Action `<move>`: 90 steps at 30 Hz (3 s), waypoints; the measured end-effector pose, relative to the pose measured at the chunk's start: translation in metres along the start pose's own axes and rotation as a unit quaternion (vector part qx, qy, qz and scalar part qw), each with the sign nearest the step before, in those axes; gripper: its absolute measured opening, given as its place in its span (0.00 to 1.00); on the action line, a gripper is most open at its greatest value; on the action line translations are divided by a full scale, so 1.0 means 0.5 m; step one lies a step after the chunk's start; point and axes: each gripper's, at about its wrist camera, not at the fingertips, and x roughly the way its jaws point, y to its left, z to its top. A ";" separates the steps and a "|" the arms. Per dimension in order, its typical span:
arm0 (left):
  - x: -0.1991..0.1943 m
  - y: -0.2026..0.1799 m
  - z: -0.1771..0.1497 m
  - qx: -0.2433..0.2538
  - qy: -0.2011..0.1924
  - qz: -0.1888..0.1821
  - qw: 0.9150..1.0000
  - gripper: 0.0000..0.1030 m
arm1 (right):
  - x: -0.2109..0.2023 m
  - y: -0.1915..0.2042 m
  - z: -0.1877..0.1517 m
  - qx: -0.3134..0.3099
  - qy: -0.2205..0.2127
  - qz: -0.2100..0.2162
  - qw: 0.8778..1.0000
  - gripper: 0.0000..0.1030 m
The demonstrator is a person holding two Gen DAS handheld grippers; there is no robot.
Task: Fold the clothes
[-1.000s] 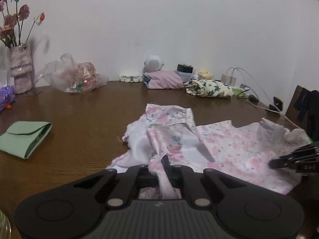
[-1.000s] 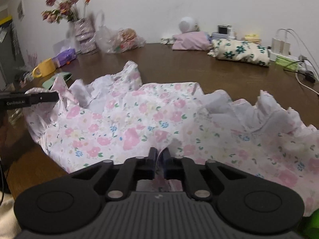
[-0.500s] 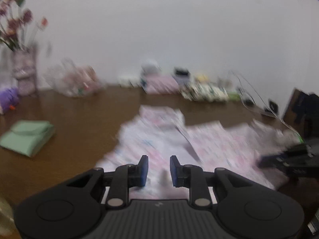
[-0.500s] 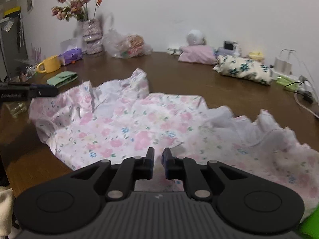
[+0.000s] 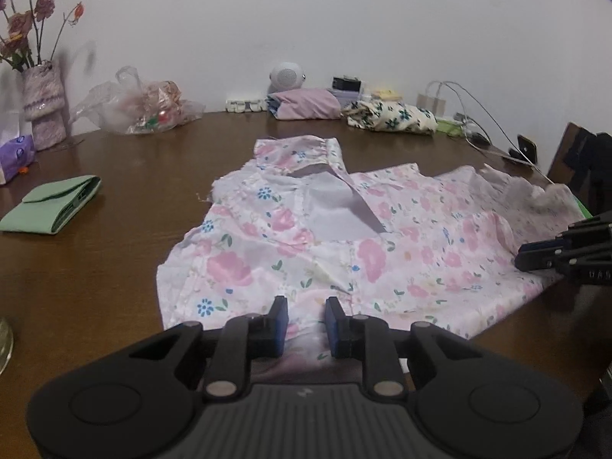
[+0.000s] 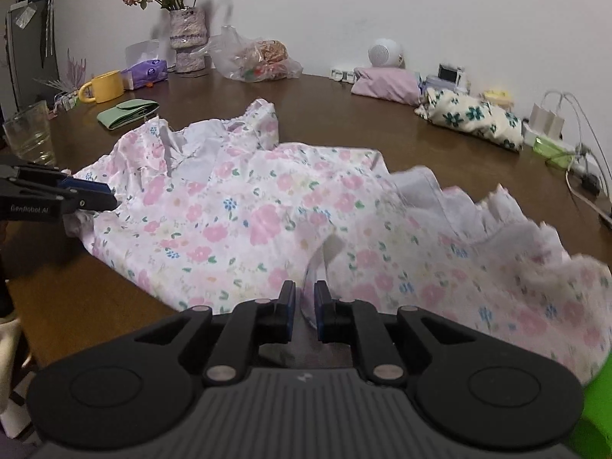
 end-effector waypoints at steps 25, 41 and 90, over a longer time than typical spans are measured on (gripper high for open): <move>0.408 0.123 0.384 -0.056 0.095 -0.007 0.994 0.14 | 0.257 -0.137 0.261 0.054 0.050 0.016 0.997 0.44; 0.056 0.085 0.254 -0.130 -0.081 0.051 0.987 0.03 | 0.084 -0.130 0.224 0.062 -0.041 0.015 0.997 0.01; -0.137 0.035 0.011 -0.137 -0.124 0.081 0.979 0.30 | 0.005 0.077 0.010 -0.028 -0.022 0.017 0.999 0.16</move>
